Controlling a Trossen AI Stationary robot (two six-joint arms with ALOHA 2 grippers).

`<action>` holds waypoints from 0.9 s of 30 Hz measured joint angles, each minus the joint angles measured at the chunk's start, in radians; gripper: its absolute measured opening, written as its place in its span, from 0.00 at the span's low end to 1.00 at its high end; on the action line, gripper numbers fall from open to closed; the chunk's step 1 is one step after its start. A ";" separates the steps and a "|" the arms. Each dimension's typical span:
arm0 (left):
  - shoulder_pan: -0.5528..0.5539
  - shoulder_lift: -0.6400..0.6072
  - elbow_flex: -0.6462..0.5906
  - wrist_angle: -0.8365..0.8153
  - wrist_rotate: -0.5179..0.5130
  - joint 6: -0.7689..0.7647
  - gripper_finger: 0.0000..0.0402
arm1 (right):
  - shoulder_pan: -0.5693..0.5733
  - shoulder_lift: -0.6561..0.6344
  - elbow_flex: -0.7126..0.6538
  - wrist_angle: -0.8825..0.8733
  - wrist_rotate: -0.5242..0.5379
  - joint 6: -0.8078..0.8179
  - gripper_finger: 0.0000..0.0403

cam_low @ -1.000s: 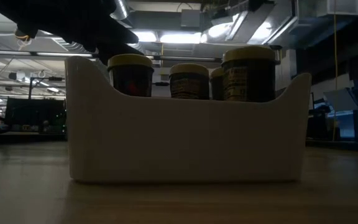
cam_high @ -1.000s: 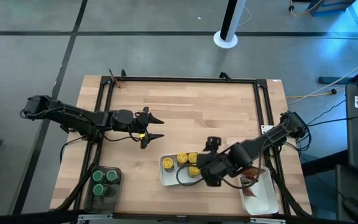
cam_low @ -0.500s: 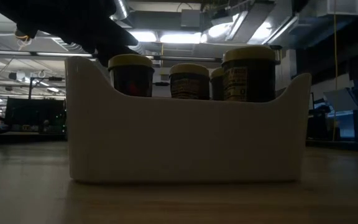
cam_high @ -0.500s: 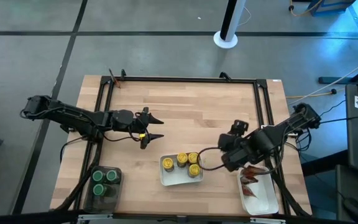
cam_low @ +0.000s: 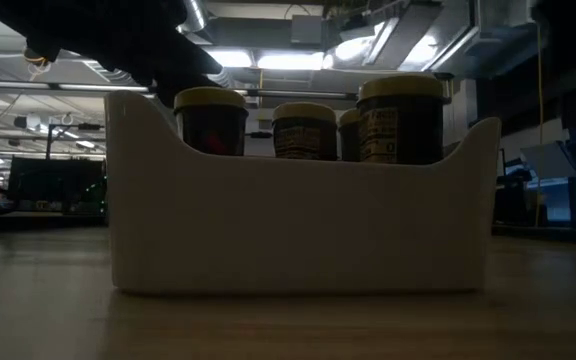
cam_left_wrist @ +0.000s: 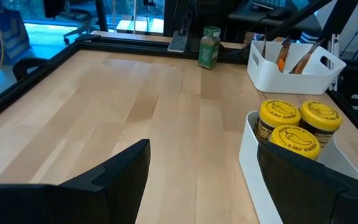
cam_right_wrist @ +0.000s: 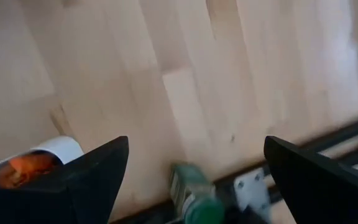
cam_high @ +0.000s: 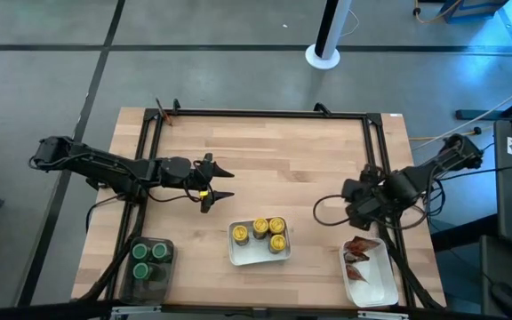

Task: Sort spices by type
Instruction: Put the green seasoning bottle into the black bin

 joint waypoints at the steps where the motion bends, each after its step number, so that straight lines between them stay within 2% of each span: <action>1: 0.000 0.000 0.000 0.002 0.000 0.000 0.70 | 0.000 -0.023 -0.031 0.001 -0.014 0.034 0.92; 4: 0.000 0.000 0.000 0.001 0.000 0.000 0.70 | -0.008 -0.077 -0.112 0.000 -0.081 0.101 0.92; 8: 0.000 0.000 0.000 0.001 0.000 0.001 0.70 | -0.027 -0.114 -0.197 0.000 -0.198 0.104 0.92; 17: 0.000 0.000 0.000 0.003 0.000 0.000 0.70 | -0.115 -0.117 -0.324 0.001 -0.336 -0.007 0.92; 27: 0.000 0.000 0.000 0.004 0.000 0.004 0.70 | -0.124 -0.108 -0.371 0.009 -0.416 0.016 0.92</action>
